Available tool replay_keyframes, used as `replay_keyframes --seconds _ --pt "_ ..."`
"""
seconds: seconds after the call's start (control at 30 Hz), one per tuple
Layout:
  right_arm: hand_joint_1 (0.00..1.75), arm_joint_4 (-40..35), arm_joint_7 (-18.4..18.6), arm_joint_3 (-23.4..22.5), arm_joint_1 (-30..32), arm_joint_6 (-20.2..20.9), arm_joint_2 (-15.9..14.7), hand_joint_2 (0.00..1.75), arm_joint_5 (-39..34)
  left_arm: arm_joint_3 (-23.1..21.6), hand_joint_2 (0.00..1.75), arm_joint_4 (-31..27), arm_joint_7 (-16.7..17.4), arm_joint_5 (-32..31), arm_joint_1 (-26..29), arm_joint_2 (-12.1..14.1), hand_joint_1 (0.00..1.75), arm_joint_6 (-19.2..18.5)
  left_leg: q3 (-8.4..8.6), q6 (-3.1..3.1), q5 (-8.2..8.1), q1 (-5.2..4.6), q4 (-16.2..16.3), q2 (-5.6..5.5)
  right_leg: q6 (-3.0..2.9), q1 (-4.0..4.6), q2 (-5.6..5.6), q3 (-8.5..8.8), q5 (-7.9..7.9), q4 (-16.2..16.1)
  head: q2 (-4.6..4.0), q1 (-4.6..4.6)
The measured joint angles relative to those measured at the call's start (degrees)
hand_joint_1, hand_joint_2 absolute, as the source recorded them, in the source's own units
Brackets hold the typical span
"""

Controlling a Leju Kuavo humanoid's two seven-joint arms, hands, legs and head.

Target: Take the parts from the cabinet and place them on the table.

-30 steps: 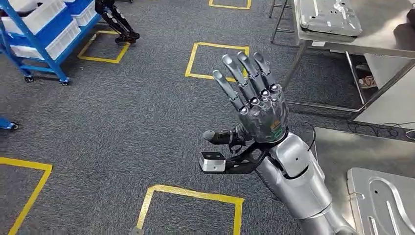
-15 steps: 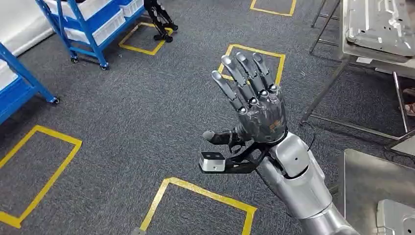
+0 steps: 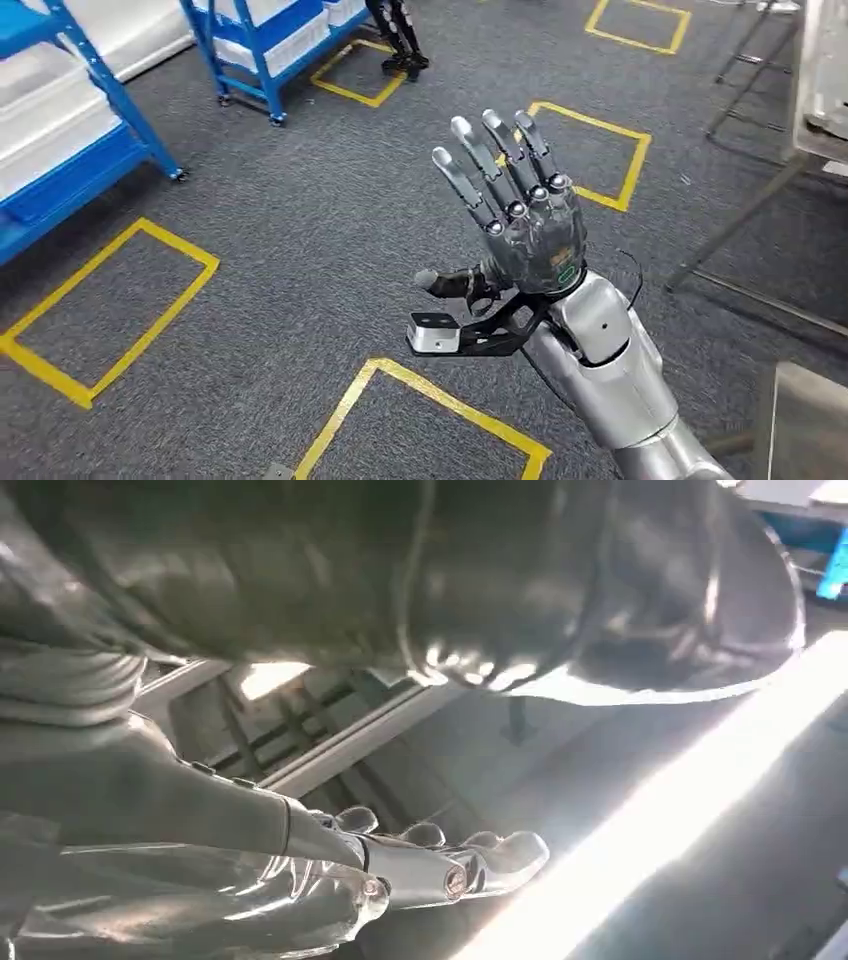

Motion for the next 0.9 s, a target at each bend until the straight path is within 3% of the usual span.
replay_keyframes --seconds 0.07,0.1,0.13,0.17,0.2,0.27,0.3,0.33,0.4,0.43,0.47,0.5,0.6,0.63,0.67,0.7,0.77,0.8,0.83,0.9 --pt "0.00 0.0 0.0 0.0 0.0 0.0 0.0 0.00 0.1 0.1 0.00 0.0 0.2 0.0 0.4 0.0 0.00 0.0 -0.08 -0.82 0.32 0.37 -0.4 -1.28 -0.19 0.26 -1.09 0.19 0.01 -0.2 0.00 0.11" --pt "0.00 0.0 0.0 0.0 -0.1 0.0 0.0 0.00 0.2 0.1 0.00 0.0 0.2 0.0 0.5 0.0 0.00 0.0 -0.12 -1.17 0.13 0.08 -0.3 -1.43 -0.77 -0.47 -1.95 0.67 0.42 -1.1 0.00 0.13" --pt "0.00 0.0 0.0 0.0 -0.1 0.0 0.0 0.00 0.2 0.1 0.00 0.0 0.2 0.0 0.6 0.1 0.00 -0.1 -0.49 -1.15 -0.59 -0.13 0.8 1.69 -0.96 -0.31 -2.91 1.17 0.54 -1.5 0.00 0.13" --pt "0.00 0.0 0.0 0.0 -0.2 0.0 0.0 0.00 0.2 0.1 0.00 0.0 0.3 0.0 0.6 0.1 0.00 -0.2 -1.66 -1.39 -2.35 -0.22 3.4 4.21 -1.38 -0.18 -3.58 1.31 0.52 -1.6 0.00 0.02" --pt "0.00 0.0 0.0 0.0 -0.3 0.0 0.0 0.00 0.2 0.1 0.00 0.0 0.3 0.0 0.5 0.1 0.00 -0.2 -3.71 -1.65 -4.59 -0.05 7.6 5.57 -1.55 0.07 -4.57 1.32 0.45 -1.6 0.00 0.07" --pt "0.00 0.0 0.0 0.0 -0.2 0.0 0.0 0.00 0.2 0.1 0.00 0.0 0.3 0.0 0.4 0.1 0.00 -0.2 -7.74 -2.06 -7.67 0.18 15.8 6.49 -1.73 0.31 -6.44 1.34 0.28 -1.5 0.00 0.07" --pt "0.00 0.1 0.0 0.0 -0.3 0.0 0.0 0.00 0.2 0.1 0.00 0.0 0.4 0.0 0.4 0.1 0.00 -0.2 -8.25 -2.29 -7.28 0.27 16.9 6.65 -1.71 0.35 -7.42 1.36 0.17 -1.4 0.00 0.06" --pt "0.00 0.1 0.2 0.0 -0.3 0.0 0.0 0.00 0.2 0.1 0.00 0.0 0.5 -0.1 0.5 0.1 0.00 -0.2 -7.34 -2.39 -5.89 0.40 15.2 6.83 -1.65 0.38 -8.16 1.40 0.05 -1.3 0.00 0.04" --pt "0.00 0.1 0.4 0.0 -0.8 0.0 0.0 0.00 0.2 0.1 0.00 0.0 0.7 -0.1 0.4 0.1 0.00 -0.2 -2.37 -2.31 -1.26 0.46 6.0 8.02 -1.40 0.37 -9.51 1.43 -0.44 -0.8 0.00 0.04" --pt "0.00 0.1 0.5 0.0 -1.1 0.0 0.0 0.00 0.2 0.2 0.00 0.0 0.7 -0.1 0.3 0.1 0.00 -0.2 -0.03 -2.13 -0.30 0.40 1.3 10.01 -1.14 0.41 -10.12 1.46 -0.80 -0.5 0.00 0.04" --pt "0.00 0.1 0.7 0.0 -1.3 0.0 -0.1 0.00 0.2 0.2 0.00 0.0 0.7 0.0 0.1 0.1 0.00 -0.2 0.42 -1.64 -0.97 -0.56 0.6 11.23 -0.74 0.99 -10.57 1.28 -1.06 -0.2 0.00 0.04" --pt "0.00 0.2 1.0 0.0 -1.4 0.0 -0.1 0.00 0.3 0.2 0.00 0.0 0.7 0.0 0.1 0.1 0.00 -0.4 0.20 -0.93 -0.79 -0.45 0.6 10.20 -0.59 0.97 -11.00 1.31 -1.05 -0.3 0.00 0.13" --pt "0.00 0.2 1.2 0.2 -1.5 0.0 -0.1 0.00 0.3 0.5 0.00 0.0 0.7 0.0 0.4 0.2 0.00 -0.6 0.14 -0.08 -0.53 -0.40 0.1 8.48 0.06 0.95 -12.50 1.66 -1.31 -0.4 0.00 0.11" --pt "0.00 0.2 1.3 0.3 -1.5 0.0 -0.1 0.00 0.3 0.6 0.00 0.0 0.6 0.0 0.6 0.3 0.00 -0.6 0.54 0.28 -0.28 -0.16 -0.3 7.83 0.49 0.43 -10.83 1.62 -2.17 0.4 0.00 0.11" --pt "0.00 0.2 1.3 0.3 -1.6 0.0 -0.2 0.00 0.3 0.6 0.00 0.0 0.5 0.0 0.5 0.3 0.00 -0.7 0.55 0.64 -0.17 -0.10 -0.5 7.57 0.60 0.34 -7.73 0.59 -3.73 2.6 0.00 0.13" --pt "0.00 0.2 1.4 0.3 -1.5 0.0 -0.4 0.00 0.3 0.6 0.00 0.0 0.5 0.0 0.3 0.3 0.00 -0.7 0.45 0.99 -0.08 -0.11 -0.5 7.12 0.65 0.31 -5.93 -1.51 -6.01 6.8 0.00 0.15" --pt "0.00 0.3 1.4 0.4 -1.0 0.0 -0.6 0.00 0.3 0.7 0.00 0.0 0.5 0.1 0.2 0.3 0.00 -0.7 0.35 1.09 -0.04 -0.16 -0.5 5.70 0.85 0.25 -4.82 -6.03 -9.27 15.6 0.00 0.13" --pt "0.00 0.4 1.4 0.4 -0.8 0.0 -0.7 0.00 0.3 0.7 0.00 0.0 0.5 0.2 0.2 0.3 0.00 -0.7 0.38 1.09 -0.04 -0.17 -0.5 4.92 0.88 0.24 -4.77 -7.17 -9.18 17.4 0.00 0.13" --pt "0.00 0.4 1.3 0.4 -0.7 0.0 -0.9 0.00 0.3 0.7 0.00 0.0 0.5 0.2 0.4 0.3 0.00 -0.7 0.43 1.08 -0.03 -0.16 -0.4 4.17 0.88 0.16 -4.75 -7.12 -7.76 16.6 0.00 0.15" --pt "0.00 0.4 1.2 0.5 -0.8 0.0 -1.0 0.00 0.3 0.7 0.00 0.0 0.4 0.2 0.4 0.3 0.00 -0.6 0.55 1.01 -0.05 -0.13 -0.2 2.53 0.76 -0.16 -4.08 -3.74 -2.22 8.5 0.00 0.13"
